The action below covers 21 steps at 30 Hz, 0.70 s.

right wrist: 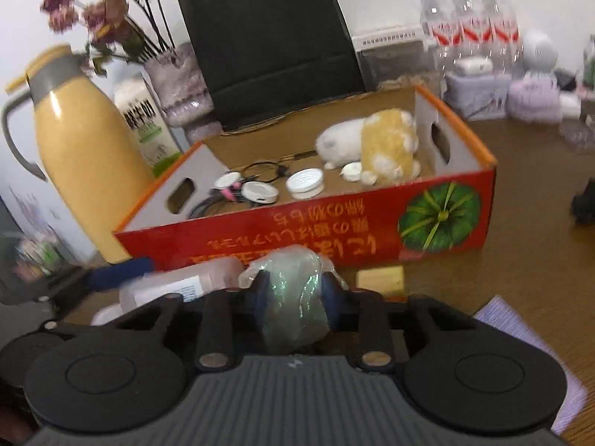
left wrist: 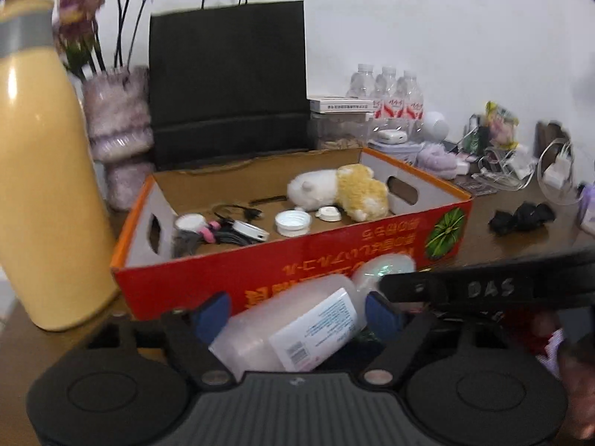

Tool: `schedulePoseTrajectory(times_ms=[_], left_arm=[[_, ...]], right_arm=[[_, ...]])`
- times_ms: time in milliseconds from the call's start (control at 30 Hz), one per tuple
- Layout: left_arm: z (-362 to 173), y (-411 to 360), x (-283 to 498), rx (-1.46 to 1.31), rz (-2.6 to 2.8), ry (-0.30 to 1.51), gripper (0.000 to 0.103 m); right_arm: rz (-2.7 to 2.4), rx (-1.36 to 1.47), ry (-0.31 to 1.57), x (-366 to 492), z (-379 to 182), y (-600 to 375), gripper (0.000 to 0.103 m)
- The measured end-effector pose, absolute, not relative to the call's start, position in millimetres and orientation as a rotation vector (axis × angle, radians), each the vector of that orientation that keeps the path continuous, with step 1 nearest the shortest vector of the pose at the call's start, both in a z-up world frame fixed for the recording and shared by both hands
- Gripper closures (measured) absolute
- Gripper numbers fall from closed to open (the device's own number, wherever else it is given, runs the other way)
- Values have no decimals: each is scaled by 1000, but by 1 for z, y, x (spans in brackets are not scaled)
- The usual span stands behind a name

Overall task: Organize objects
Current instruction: 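Grasp the clear plastic bag with the right gripper while the left gripper grasps the white plastic container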

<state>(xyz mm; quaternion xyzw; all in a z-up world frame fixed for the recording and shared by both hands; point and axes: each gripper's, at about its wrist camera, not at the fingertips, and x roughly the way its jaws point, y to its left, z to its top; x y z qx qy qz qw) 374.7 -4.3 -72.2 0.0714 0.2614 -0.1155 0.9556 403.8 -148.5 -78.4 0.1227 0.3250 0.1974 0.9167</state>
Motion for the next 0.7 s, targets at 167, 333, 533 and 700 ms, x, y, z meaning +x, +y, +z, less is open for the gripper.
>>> schedulePoseTrajectory(times_ms=[167, 333, 533, 700], left_arm=[[-50, -7, 360, 120, -289, 546, 101], [-41, 8, 325, 94, -252, 525, 77], [-59, 49, 279, 128, -119, 497, 14], [-63, 59, 300, 14, -97, 551, 12]], right_arm=[[384, 245, 591, 388, -66, -152, 89], [364, 255, 465, 343, -29, -171, 91], [419, 236, 444, 274, -18, -186, 90], [423, 182, 516, 253, -44, -172, 90]])
